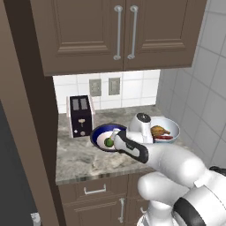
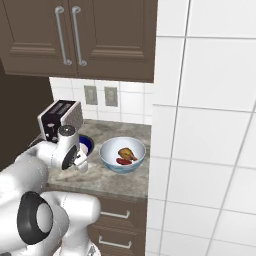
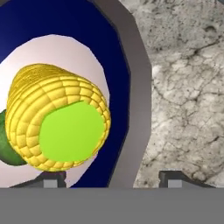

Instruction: Place the bowl with the corn and avocado on the top shelf of the fridge. Place the bowl with the steak and chicken drumstick on the second highest shelf of the fridge.

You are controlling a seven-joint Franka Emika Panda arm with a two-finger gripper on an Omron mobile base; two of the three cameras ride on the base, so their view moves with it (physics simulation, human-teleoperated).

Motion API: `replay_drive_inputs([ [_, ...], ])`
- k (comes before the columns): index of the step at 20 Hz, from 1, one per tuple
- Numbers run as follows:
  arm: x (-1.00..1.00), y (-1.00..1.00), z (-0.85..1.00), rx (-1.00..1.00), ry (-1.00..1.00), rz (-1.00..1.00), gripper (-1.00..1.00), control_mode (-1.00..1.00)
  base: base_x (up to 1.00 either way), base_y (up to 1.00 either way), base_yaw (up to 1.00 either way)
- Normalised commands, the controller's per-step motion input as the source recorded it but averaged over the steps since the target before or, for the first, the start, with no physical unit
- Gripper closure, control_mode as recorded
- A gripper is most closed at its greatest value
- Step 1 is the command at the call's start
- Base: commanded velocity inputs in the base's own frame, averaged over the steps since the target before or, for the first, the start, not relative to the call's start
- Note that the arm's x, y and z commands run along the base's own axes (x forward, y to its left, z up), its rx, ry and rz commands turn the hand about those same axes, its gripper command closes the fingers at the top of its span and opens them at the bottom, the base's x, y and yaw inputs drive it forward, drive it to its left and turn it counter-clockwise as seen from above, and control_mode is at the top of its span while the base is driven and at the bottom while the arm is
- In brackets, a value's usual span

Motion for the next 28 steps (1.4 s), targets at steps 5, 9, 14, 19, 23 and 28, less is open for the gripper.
replay_drive_inputs([
  [5, 0.19, 0.0, -0.16, 0.0, 0.0, -0.01, 1.0, -1.0, 0.0, 0.0, 0.0],
  [9, 0.0, 0.0, 0.02, 0.0, 0.0, -0.01, 1.0, -1.0, 0.0, 0.0, 0.0],
  [14, -0.39, 0.0, 0.52, 0.0, -0.08, -0.18, 1.0, -1.0, 0.0, 0.0, 0.0],
  [19, -0.85, 0.0, 0.95, 0.01, -0.13, -0.24, 1.0, -1.0, 0.0, 0.0, 0.0],
  [23, -1.0, -0.09, 0.99, 0.08, -0.29, -0.16, 1.0, -1.0, 0.0, 0.0, 0.0],
  [28, -0.98, -0.31, 0.8, 0.14, -0.22, -0.04, 1.0, -1.0, 0.0, 0.0, 0.0],
])
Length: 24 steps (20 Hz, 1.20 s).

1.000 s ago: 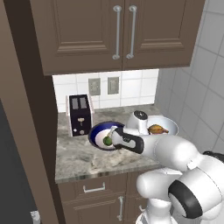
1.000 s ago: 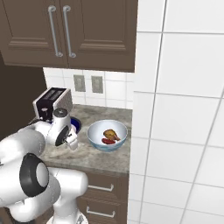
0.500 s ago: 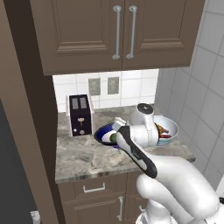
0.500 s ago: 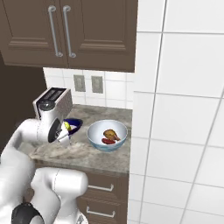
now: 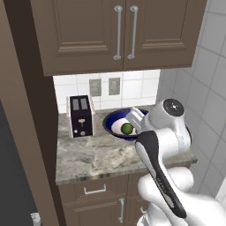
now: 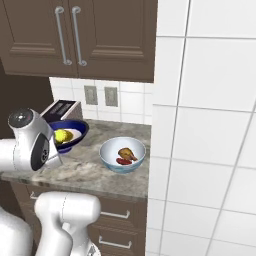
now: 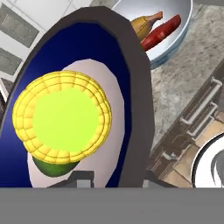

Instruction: Place the bowl with the corn and avocado on the top shelf of the fridge. Place the bowl with the steak and chicken drumstick on the second highest shelf of the fridge.

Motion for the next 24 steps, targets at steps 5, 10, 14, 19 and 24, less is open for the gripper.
replay_drive_inputs([
  [5, -0.82, -0.39, 0.23, 0.11, -0.14, 0.0, 1.0, -1.0, 0.0, 0.0, 0.0],
  [10, -0.12, 0.0, 0.0, 0.0, -0.01, 0.0, 1.0, -1.0, 0.0, 0.0, 0.0],
  [14, -0.39, 0.0, 0.0, 0.0, -0.03, 0.0, 1.0, -1.0, 0.0, 0.0, 0.0],
  [19, 0.0, 0.0, 0.0, 0.0, 0.0, 0.0, 1.0, 1.0, -0.55, -0.1, 0.12],
  [24, 0.0, 0.0, 0.0, 0.0, 0.0, 0.0, 1.0, 1.0, -1.0, -0.35, 0.25],
])
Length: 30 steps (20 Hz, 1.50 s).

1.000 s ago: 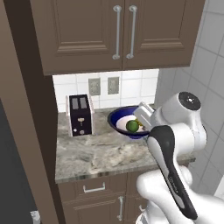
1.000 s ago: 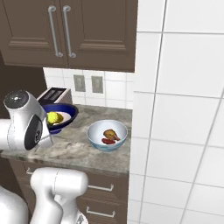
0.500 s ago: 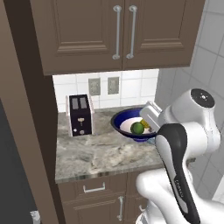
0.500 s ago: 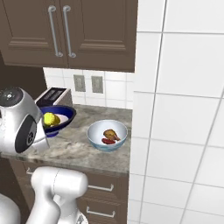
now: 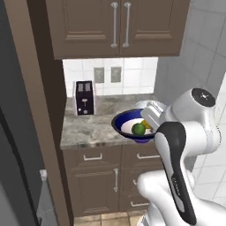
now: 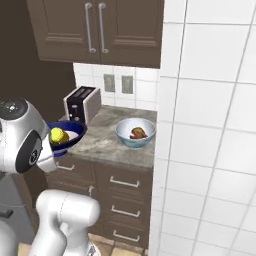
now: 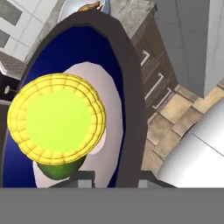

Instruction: Place the bowl with the corn and avocado on the top shelf of the fridge. Place the bowl with the steak and chicken drumstick on the second highest shelf of the fridge.

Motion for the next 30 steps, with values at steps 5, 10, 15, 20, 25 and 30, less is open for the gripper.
replay_drive_inputs([
  [5, 0.0, 0.0, 0.0, 0.0, 0.0, 0.0, 1.0, 1.0, -1.0, -0.2, 0.38],
  [10, 0.0, 0.0, 0.0, 0.0, 0.0, 0.0, 1.0, 1.0, -1.0, 0.08, 0.54],
  [15, 0.0, 0.0, 0.0, 0.0, 0.0, 0.0, 1.0, 1.0, -0.57, 0.75, 0.5],
  [20, 0.0, 0.0, 0.0, 0.0, 0.0, 0.0, 1.0, 1.0, 0.53, 1.0, 0.3],
  [25, 0.0, 0.0, 0.0, 0.0, 0.0, 0.0, 1.0, 1.0, 1.0, 0.81, 0.0],
  [30, 0.0, 0.0, 0.0, 0.0, 0.0, 0.0, 1.0, 1.0, 1.0, 0.82, -0.36],
])
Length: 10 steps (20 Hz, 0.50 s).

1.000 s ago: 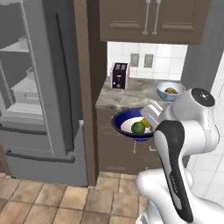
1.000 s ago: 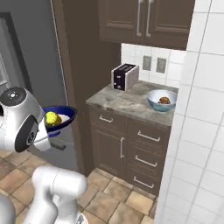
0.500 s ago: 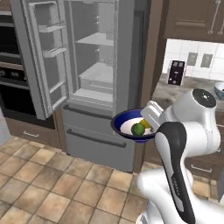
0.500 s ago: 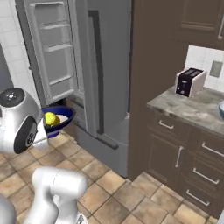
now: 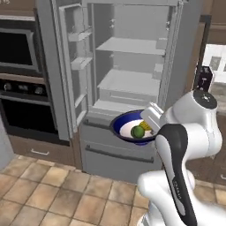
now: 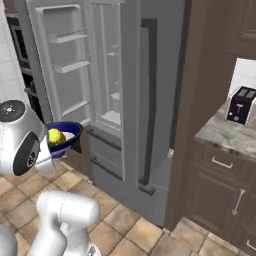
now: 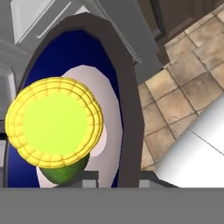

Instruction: Place the bowl with the corn and avocado on the top shelf of the fridge. Place the bowl with the steak and chicken drumstick on the second highest shelf of the fridge.

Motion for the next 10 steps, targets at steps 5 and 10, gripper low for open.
replay_drive_inputs([
  [5, 0.0, 0.0, 0.0, 0.0, 0.0, 0.0, 1.0, 1.0, 0.92, 0.49, -0.62],
  [10, 0.0, 0.0, 0.0, 0.0, 0.0, 0.0, 1.0, 1.0, 0.83, 0.74, -0.41],
])
